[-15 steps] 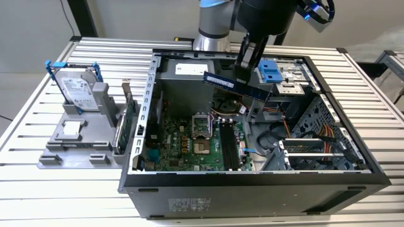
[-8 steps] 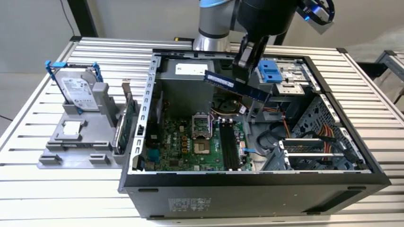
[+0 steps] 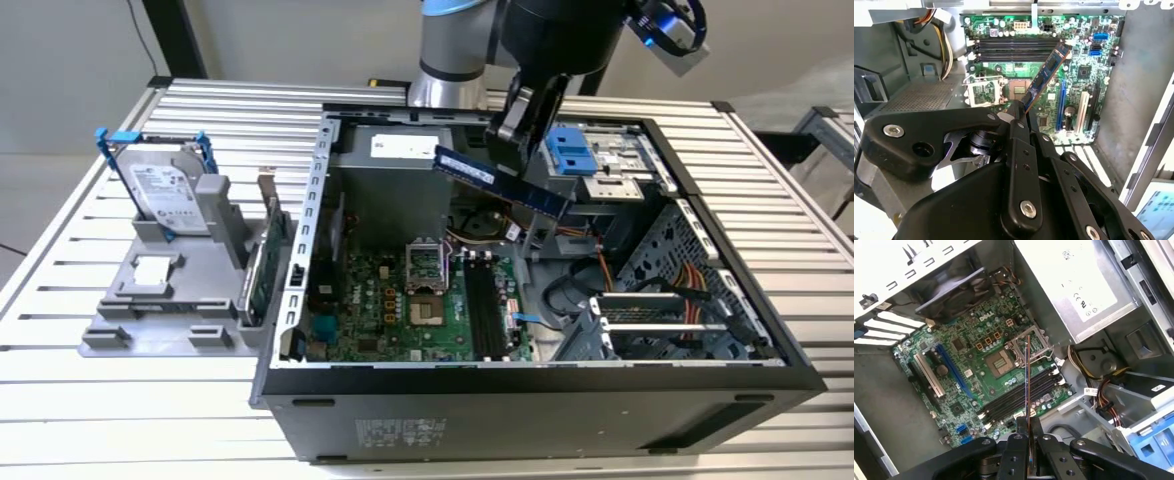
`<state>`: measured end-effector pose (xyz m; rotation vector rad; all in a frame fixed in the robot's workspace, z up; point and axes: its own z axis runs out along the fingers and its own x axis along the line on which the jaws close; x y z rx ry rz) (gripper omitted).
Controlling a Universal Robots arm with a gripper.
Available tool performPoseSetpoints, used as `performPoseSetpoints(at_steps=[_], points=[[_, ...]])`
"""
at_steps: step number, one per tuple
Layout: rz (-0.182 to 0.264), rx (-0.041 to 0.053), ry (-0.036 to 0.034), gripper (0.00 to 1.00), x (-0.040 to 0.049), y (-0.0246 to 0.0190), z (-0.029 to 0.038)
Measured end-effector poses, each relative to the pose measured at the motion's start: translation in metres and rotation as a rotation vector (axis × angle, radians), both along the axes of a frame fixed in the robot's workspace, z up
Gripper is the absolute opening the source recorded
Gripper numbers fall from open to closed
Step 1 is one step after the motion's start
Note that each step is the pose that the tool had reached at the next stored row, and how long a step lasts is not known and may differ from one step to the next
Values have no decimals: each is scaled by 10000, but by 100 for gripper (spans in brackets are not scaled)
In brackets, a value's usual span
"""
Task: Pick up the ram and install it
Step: 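Insert the ram into the slot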
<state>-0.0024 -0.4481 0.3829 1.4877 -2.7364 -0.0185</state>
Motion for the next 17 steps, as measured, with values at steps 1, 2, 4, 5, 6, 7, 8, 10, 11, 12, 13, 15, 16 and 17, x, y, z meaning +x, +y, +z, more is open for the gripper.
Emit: performPoseSetpoints(at_steps=[1,2,4,5,6,7,8,10,11,12,13,15,16,17], points=[[-77,0,0,0,0,0,0],[-148,0,1,0,0,0,0],[-301,0,0,0,0,0,0],[-370,0,0,0,0,0,0],[-446,0,0,0,0,0,0],[-513,0,0,0,0,0,0],[-586,0,0,0,0,0,0],[-727,0,0,0,0,0,0],[-800,0,0,0,0,0,0],[-864,0,0,0,0,0,0],[-929,0,0,0,0,0,0],[-1064,0,0,0,0,0,0],[-1130,0,0,0,0,0,0],[-1192,0,0,0,0,0,0]])
